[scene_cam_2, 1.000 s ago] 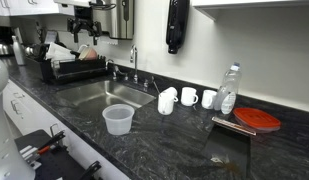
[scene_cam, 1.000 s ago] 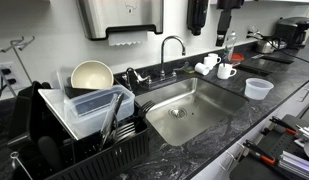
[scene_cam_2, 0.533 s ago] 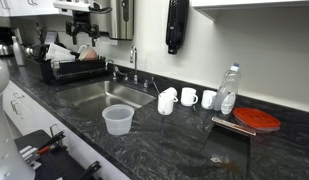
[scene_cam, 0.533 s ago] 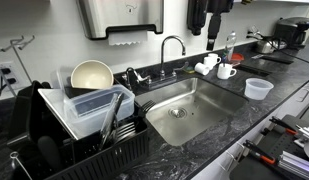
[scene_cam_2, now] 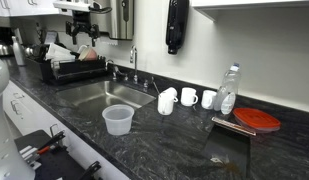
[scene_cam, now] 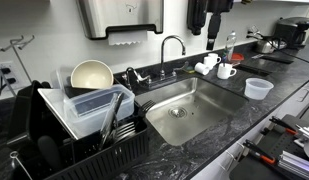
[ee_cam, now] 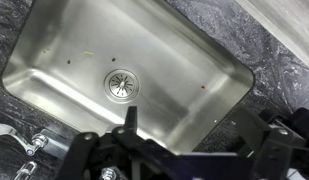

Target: Remove the clear bowl from the dish rack and place it in the sink

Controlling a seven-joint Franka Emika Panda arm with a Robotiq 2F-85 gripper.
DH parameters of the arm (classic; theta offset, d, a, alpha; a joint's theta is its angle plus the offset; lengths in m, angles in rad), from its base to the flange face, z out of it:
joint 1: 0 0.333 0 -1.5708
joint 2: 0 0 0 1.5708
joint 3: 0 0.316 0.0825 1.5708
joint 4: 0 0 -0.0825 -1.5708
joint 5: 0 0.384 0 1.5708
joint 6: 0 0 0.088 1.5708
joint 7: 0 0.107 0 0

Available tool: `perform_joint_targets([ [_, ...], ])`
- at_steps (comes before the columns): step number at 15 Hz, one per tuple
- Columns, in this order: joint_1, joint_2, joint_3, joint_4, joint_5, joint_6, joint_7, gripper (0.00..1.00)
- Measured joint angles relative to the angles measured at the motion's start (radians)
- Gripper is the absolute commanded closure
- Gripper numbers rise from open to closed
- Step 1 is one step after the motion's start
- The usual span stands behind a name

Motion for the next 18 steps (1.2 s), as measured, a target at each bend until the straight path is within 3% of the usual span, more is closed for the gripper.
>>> perform_joint_targets([
  [5, 0.031, 0.085, 0.042, 0.052, 0.006, 0.019, 0.002, 0.0],
  [12, 0.095, 0.357, 0.15, 0.297, -0.067, 0.032, 0.123, 0.0],
  [18, 0.153, 0.484, 0.17, 0.456, -0.161, 0.032, 0.208, 0.0],
])
